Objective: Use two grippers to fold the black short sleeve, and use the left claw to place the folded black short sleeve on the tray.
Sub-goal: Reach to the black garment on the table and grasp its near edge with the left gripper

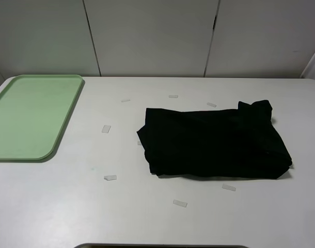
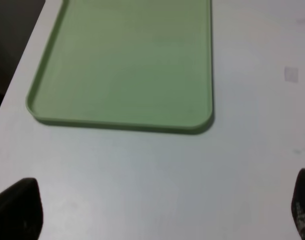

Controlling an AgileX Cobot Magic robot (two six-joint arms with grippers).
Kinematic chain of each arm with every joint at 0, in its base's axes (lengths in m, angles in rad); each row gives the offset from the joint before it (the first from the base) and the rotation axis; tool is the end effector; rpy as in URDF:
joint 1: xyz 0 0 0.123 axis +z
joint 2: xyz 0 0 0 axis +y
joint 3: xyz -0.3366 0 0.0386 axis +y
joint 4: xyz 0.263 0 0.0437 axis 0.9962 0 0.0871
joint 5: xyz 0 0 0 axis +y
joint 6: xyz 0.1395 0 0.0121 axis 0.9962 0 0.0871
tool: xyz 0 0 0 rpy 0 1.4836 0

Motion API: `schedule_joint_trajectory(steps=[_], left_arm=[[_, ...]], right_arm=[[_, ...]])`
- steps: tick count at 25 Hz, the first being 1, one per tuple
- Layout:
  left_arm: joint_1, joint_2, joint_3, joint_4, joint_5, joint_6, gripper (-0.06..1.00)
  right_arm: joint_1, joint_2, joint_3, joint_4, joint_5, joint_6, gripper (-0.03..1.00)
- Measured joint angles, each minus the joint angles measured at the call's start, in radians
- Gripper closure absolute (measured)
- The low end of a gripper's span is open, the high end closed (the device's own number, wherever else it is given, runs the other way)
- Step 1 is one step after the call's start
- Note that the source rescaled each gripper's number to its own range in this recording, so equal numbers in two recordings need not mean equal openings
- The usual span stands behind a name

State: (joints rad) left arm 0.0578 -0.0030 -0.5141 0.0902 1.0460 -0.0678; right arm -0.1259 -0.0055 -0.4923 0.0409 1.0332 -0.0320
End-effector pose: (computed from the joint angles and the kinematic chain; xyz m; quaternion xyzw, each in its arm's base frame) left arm -0.0041 0.0107 0.2691 -0.0548 0.8422 0.0424 0.5347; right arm 0.0001 0.0049 0.2630 0.0392 0.8455 -0.0216 0.5321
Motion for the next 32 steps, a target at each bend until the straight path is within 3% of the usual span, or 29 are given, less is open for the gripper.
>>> schedule_joint_trajectory(steps=[10, 17, 25, 32], left_arm=[[0.000, 0.052, -0.014, -0.026, 0.011, -0.009, -0.05], [0.000, 0.388, -0.166, -0.032, 0.016, -0.008, -0.05], [-0.008, 0.814, -0.332, -0.126, -0.035, -0.007, -0.05], [-0.138, 1.139, -0.414, -0.130, -0.173, -0.010, -0.05]], right_arm=[[0.000, 0.000, 0.000, 0.000, 0.000, 0.001, -0.03], [0.000, 0.000, 0.000, 0.000, 0.000, 0.001, -0.03], [0.000, 0.000, 0.000, 0.000, 0.000, 0.001, -0.03], [0.000, 0.000, 0.000, 0.000, 0.000, 0.001, -0.03]])
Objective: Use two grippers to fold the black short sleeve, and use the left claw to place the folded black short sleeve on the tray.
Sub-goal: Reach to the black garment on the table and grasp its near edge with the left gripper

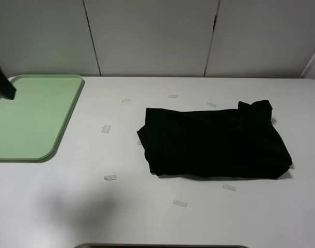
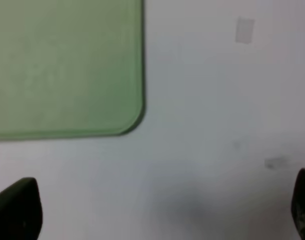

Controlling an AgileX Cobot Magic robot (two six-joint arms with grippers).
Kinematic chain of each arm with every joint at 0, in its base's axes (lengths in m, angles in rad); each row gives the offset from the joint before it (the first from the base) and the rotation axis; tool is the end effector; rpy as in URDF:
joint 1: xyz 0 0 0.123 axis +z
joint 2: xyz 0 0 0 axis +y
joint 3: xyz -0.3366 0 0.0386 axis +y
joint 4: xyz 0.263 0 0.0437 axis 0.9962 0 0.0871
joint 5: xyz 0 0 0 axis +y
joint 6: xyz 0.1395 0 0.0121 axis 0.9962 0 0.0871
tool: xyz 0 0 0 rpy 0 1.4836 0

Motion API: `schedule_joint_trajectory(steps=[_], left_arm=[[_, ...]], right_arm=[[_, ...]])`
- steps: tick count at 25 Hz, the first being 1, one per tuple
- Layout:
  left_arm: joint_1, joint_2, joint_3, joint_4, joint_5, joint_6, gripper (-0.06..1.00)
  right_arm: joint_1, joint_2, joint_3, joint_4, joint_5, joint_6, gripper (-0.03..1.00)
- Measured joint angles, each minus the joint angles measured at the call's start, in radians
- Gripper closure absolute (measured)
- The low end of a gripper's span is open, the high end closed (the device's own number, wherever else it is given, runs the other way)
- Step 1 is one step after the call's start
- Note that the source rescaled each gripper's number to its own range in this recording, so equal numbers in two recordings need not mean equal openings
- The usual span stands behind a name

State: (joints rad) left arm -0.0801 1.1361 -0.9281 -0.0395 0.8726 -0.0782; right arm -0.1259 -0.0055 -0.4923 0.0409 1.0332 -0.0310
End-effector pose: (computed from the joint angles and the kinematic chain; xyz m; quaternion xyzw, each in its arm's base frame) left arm 0.2349 -0.0231 0.3157 -0.0070 0.9584 -0.0406 0.2823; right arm 0.0001 0.0049 0.2630 0.0397 0.8455 -0.0213 0.5321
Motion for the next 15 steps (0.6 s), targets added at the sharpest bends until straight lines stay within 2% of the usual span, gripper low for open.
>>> schedule_joint_trajectory(steps=[6, 10, 15], left_arm=[[-0.182, 0.248, -0.071, -0.004, -0.150, -0.083, -0.05], [-0.290, 0.406, -0.135, -0.004, -0.213, -0.158, -0.05], [-0.388, 0.580, -0.230, -0.006, -0.247, -0.219, -0.05]], right_arm=[[0.000, 0.000, 0.000, 0.000, 0.000, 0.000, -0.03], [0.000, 0.000, 0.000, 0.000, 0.000, 0.000, -0.03], [0.000, 0.000, 0.000, 0.000, 0.000, 0.000, -0.03]])
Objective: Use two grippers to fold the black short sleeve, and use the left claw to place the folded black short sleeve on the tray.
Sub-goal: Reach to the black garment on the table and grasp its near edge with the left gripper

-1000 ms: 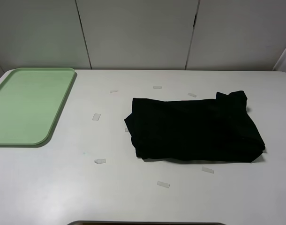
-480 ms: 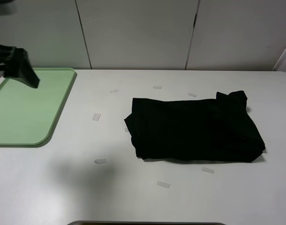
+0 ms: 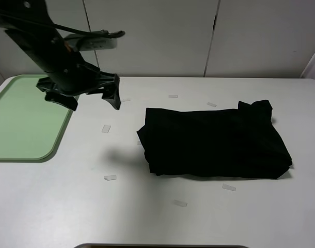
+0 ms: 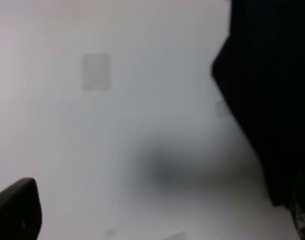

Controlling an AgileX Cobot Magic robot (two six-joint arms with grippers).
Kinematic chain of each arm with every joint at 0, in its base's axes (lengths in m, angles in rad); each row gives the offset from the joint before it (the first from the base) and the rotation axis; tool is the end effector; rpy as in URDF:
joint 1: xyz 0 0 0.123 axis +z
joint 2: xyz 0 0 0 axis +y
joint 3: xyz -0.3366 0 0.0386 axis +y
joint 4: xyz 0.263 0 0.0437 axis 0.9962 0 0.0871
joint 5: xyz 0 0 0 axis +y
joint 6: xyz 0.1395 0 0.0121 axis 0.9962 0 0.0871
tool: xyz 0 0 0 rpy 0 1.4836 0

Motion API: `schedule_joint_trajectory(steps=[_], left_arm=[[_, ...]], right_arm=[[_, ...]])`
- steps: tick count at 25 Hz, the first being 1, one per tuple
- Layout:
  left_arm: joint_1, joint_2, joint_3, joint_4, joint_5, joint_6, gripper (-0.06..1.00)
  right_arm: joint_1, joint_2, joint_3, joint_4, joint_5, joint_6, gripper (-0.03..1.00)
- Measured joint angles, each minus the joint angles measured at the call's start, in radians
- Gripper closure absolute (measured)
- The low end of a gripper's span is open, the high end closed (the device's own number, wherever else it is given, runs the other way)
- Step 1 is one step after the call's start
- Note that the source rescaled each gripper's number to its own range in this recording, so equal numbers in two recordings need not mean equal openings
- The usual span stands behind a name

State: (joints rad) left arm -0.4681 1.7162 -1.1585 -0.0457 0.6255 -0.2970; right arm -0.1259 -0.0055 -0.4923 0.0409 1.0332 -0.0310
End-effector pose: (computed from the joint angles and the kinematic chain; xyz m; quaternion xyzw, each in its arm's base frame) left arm 0.3528 -0.1826 0.2238 0.0682 0.9694 -0.1039 0.2116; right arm 0.0001 0.0049 0.2630 0.0397 0.8455 -0.0213 0.5321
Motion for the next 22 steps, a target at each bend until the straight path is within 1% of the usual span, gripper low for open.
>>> schedule_joint_trajectory(steps=[6, 13, 17, 22], left_arm=[[-0.077, 0.167, -0.122, -0.001, -0.037, -0.040, -0.05], [-0.143, 0.311, -0.226, -0.001, -0.078, -0.096, -0.05], [-0.170, 0.368, -0.262, -0.001, -0.082, -0.133, -0.05], [-0.192, 0.408, -0.272, -0.001, -0.094, -0.172, -0.05]], right_arm=[[0.000, 0.000, 0.000, 0.000, 0.000, 0.000, -0.03], [0.000, 0.000, 0.000, 0.000, 0.000, 0.000, -0.03], [0.000, 0.000, 0.000, 0.000, 0.000, 0.000, -0.03], [0.000, 0.000, 0.000, 0.000, 0.000, 0.000, -0.03]])
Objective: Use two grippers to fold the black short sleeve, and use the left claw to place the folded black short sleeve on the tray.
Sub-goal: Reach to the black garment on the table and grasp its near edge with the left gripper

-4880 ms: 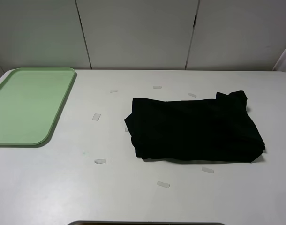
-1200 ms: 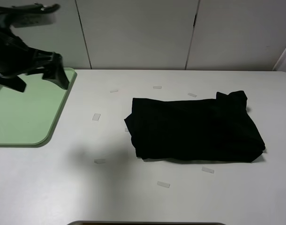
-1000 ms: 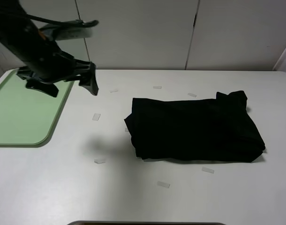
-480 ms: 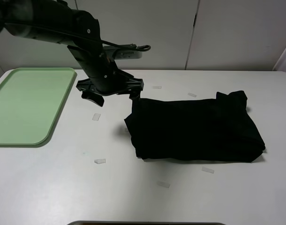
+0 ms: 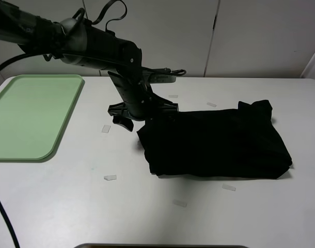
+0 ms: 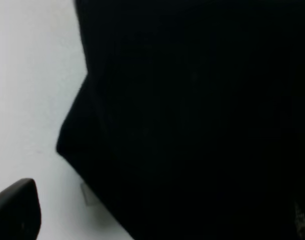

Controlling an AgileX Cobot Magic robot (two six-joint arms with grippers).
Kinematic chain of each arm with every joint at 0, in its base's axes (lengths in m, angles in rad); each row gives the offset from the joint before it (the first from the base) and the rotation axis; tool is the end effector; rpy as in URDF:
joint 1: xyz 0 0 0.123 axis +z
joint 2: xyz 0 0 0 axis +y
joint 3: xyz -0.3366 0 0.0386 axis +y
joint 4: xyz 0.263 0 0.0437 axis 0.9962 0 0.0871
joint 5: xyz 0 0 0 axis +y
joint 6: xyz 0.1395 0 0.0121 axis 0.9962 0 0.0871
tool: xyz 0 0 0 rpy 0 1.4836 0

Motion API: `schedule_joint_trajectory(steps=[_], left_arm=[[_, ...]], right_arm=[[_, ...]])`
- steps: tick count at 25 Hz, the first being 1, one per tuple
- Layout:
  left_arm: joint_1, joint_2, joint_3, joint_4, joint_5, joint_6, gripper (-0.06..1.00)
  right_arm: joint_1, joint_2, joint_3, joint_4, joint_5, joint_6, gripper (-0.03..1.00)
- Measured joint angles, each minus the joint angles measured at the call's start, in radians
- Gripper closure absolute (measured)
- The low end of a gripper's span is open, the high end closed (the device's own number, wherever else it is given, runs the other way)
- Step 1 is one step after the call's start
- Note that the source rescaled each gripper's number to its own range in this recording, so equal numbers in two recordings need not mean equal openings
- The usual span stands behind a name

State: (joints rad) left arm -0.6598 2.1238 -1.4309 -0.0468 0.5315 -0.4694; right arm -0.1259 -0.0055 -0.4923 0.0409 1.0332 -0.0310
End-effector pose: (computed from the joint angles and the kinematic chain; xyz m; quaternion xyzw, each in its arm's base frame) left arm 0.3920 -0.3083 0.1277 0.0757 0.9735 -0.1285 0.1731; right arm 0.0001 0.0049 0.2630 0.0397 0.8455 -0.0213 0.5321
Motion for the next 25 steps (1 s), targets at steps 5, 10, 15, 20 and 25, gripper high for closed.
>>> schedule_joint_trajectory(steps=[5, 10, 15, 20, 25], left_arm=[[-0.005, 0.037, -0.001, 0.000, -0.027, -0.029, -0.05], [-0.006, 0.069, -0.001, 0.000, -0.060, -0.044, -0.05], [-0.013, 0.092, -0.005, -0.021, -0.134, -0.046, -0.05], [-0.023, 0.098, -0.006, -0.059, -0.176, -0.047, -0.05], [-0.032, 0.103, -0.010, -0.059, -0.187, -0.046, -0.01]], right_arm=[[0.000, 0.000, 0.000, 0.000, 0.000, 0.003, -0.03], [0.000, 0.000, 0.000, 0.000, 0.000, 0.004, -0.03], [0.000, 0.000, 0.000, -0.001, 0.000, 0.004, -0.03], [0.000, 0.000, 0.000, -0.001, 0.000, 0.007, -0.03], [0.000, 0.000, 0.000, -0.001, 0.000, 0.007, -0.03]])
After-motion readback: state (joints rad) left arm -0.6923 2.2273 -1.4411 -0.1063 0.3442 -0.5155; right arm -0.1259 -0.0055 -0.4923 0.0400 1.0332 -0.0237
